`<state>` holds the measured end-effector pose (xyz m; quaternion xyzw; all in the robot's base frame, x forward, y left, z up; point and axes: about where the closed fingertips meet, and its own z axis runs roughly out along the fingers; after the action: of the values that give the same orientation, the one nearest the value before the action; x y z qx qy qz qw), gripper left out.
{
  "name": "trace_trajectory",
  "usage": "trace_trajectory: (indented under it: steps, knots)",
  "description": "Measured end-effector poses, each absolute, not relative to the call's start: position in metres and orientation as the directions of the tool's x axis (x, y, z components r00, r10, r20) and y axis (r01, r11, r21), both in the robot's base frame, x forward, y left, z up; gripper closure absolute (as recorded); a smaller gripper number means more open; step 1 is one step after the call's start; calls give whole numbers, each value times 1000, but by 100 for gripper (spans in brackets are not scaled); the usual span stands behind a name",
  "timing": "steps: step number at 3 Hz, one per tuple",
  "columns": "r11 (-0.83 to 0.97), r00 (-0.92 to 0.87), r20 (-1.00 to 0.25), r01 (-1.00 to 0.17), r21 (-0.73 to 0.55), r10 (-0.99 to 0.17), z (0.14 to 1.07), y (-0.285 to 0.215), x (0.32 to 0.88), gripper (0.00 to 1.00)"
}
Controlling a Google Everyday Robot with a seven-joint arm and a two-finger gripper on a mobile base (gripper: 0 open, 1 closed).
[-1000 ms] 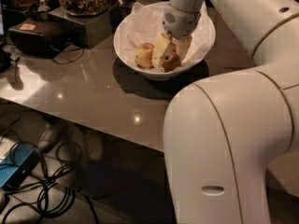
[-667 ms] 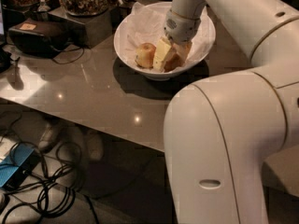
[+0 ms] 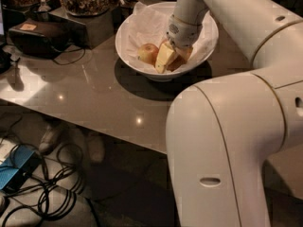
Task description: Pick apple from white bowl
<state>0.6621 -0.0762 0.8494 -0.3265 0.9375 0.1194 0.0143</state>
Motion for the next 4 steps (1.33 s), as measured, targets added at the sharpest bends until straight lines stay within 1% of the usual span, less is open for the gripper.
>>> trace_trajectory:
  steps: [2, 3, 4]
  knots:
    - [760, -787, -130, -617, 206, -603, 846, -72, 670, 100]
    - [760, -787, -130, -617, 205, -603, 846, -72, 670, 100]
    - [730, -754, -143, -657, 190, -641, 860, -68, 669, 100]
